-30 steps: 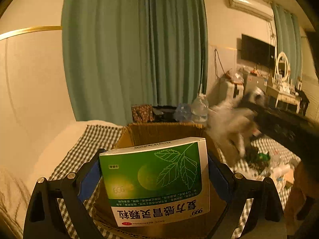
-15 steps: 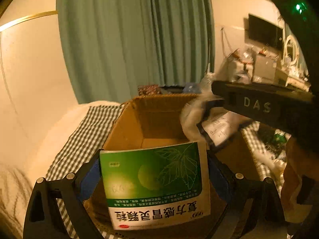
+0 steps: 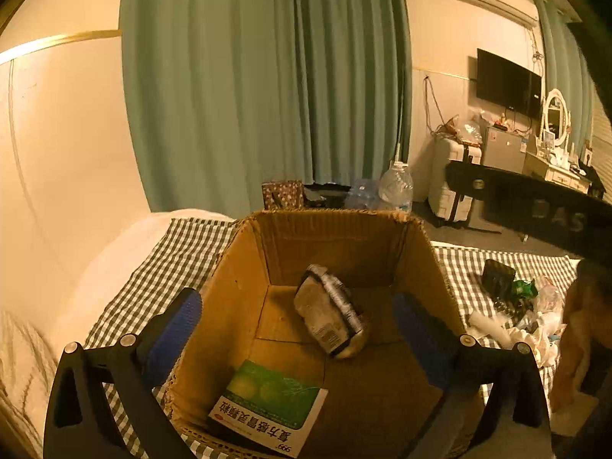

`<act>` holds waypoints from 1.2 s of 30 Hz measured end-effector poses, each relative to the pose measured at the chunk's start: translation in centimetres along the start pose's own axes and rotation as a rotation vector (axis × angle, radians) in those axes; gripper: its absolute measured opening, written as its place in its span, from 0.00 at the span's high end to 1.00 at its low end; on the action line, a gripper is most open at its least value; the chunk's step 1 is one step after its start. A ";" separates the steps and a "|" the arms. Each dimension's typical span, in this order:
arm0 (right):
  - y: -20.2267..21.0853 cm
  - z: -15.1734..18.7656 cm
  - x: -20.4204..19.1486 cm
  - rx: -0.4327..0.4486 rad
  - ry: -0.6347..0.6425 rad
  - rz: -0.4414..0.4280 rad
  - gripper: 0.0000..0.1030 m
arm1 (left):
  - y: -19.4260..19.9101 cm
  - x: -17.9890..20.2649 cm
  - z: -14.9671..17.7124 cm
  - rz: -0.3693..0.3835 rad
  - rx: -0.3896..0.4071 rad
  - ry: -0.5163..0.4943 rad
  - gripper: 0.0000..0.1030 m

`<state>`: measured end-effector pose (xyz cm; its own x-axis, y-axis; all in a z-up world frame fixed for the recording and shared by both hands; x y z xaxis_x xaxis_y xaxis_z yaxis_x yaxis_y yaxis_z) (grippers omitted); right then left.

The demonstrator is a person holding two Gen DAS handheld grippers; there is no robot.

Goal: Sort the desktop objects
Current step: 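Open both tools over the cardboard box to drop the items inside, then move both open tools back over the cluttered bedspread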

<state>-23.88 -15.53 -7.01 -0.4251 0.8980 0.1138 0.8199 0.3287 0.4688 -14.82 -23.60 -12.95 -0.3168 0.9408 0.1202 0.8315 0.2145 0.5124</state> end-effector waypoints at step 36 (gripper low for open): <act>24.3 5.2 24.3 0.077 -0.130 0.353 0.00 | 8.1 20.0 1.4 0.289 0.054 -0.130 0.00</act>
<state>-12.34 15.83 2.56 -0.0630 0.9878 0.1425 0.9357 0.0088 0.3527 -13.77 -2.65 -7.53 -0.0063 0.9897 0.1429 0.9028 -0.0558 0.4264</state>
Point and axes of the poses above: each gripper's, at about its wrist camera, not at the fingertips, and y roughly against the way its jaws point, x to its right, z to its underside, the point moved 9 cm from there along -y, roughly the way its jaws point, and after that the axes turned 11 degrees about y, right-handed, at the moved point
